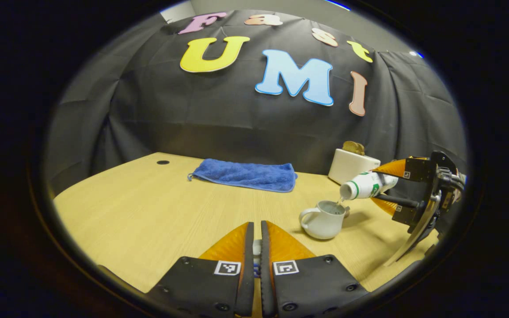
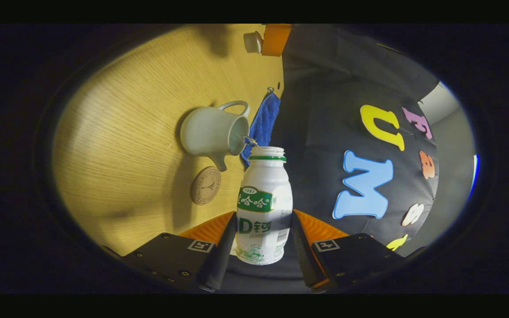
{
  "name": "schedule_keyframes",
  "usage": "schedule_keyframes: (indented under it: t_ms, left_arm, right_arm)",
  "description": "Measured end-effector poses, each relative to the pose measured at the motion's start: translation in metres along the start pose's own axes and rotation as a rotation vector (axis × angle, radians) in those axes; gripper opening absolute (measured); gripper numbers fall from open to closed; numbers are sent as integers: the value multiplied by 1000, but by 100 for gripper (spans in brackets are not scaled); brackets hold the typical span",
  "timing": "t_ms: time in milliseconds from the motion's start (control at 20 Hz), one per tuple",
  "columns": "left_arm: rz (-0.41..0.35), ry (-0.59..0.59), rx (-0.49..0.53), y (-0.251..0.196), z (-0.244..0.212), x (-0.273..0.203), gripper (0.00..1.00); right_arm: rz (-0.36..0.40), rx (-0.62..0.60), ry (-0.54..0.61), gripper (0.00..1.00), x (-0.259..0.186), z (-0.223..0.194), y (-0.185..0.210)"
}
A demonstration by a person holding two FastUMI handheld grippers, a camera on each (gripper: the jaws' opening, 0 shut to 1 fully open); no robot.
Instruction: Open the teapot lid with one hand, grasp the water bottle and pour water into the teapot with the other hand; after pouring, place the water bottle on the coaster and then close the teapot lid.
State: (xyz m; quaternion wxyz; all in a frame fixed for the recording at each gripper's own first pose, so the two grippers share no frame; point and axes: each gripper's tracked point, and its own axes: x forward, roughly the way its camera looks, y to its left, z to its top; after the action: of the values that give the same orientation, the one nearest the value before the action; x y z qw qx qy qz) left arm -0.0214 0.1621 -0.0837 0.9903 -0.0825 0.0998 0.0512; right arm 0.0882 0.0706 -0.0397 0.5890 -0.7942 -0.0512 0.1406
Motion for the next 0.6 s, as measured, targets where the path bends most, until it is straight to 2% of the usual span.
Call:
schedule_keyframes:
  t_ms: [600]
  left_arm:
    - [-4, 6, -5, 2, -3, -2, 17]
  right_arm:
    - [-16, -49, 4, 67, 2, 0, -4]
